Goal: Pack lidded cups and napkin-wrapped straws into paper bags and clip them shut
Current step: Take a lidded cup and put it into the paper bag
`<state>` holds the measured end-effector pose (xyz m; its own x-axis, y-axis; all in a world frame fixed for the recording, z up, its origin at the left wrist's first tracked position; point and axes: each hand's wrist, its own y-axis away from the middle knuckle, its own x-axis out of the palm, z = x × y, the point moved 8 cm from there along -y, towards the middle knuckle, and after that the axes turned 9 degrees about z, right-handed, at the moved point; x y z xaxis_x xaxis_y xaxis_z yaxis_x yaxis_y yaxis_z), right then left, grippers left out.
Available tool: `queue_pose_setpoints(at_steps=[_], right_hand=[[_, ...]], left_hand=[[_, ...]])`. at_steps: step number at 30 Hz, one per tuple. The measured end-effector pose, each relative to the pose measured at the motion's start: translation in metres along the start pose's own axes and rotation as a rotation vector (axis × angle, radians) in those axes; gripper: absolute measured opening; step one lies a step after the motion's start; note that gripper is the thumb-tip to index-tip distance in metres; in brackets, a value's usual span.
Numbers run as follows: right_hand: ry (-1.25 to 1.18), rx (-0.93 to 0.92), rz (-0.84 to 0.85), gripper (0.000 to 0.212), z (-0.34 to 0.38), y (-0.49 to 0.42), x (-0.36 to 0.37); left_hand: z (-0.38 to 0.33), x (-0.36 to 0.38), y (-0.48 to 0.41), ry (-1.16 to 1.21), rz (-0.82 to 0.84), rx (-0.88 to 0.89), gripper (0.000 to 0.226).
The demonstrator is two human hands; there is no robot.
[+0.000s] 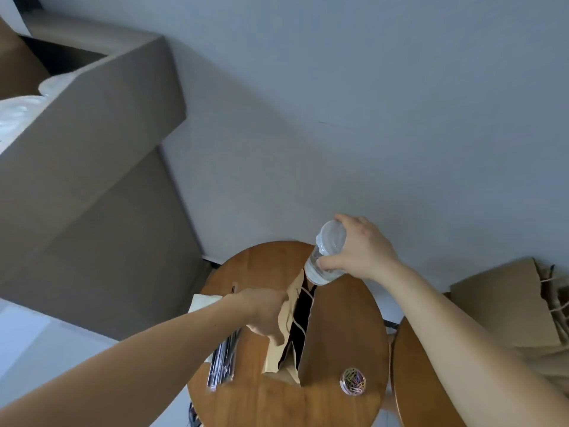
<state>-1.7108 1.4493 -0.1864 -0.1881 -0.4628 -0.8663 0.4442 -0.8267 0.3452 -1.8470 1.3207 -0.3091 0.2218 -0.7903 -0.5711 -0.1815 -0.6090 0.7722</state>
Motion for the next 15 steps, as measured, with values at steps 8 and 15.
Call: queue_pose_setpoints(at_steps=[8, 15], right_hand=[[-0.133, 0.041, -0.048, 0.105, 0.015, -0.018, 0.022], [-0.188, 0.117, -0.006, 0.105, 0.005, -0.006, 0.05]], left_hand=[[0.007, 0.026, -0.025, 0.252, -0.145, -0.078, 0.035], [0.033, 0.049, -0.037, 0.668, -0.101, -0.189, 0.028]])
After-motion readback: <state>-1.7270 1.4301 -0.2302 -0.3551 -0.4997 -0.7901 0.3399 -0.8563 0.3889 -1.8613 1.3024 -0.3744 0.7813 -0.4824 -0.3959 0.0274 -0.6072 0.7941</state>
